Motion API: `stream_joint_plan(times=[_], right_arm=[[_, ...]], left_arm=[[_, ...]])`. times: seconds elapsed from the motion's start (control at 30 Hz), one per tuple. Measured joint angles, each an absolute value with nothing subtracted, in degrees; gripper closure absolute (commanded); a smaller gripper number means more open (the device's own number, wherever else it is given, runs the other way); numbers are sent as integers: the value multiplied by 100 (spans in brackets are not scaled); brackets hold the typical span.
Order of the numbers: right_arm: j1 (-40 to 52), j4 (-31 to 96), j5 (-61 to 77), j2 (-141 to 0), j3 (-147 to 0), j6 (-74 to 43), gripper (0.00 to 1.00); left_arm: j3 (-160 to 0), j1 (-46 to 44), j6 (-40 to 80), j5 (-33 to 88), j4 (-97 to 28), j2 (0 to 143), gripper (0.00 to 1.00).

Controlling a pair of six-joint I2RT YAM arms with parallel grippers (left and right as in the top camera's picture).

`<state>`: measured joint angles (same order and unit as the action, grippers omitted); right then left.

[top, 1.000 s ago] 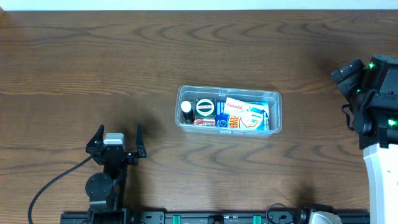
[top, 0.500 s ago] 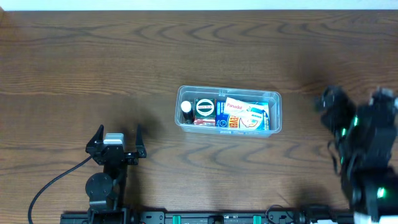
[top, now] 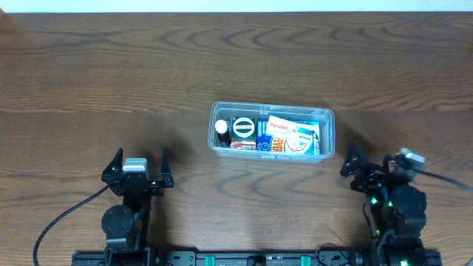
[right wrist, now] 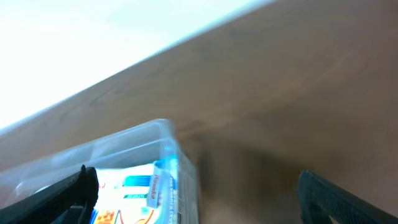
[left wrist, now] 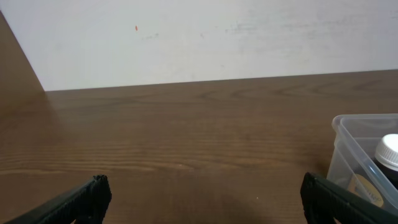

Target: Pack container

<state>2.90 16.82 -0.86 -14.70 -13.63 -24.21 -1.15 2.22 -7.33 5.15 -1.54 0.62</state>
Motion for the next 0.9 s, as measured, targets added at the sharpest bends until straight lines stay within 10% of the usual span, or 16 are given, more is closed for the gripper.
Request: stream_joint_plan(times=[0.9], right_arm=[[207, 1319, 491, -71, -443, -311, 1]], left_arm=[[-115, 222, -733, 515, -156, 62, 2]])
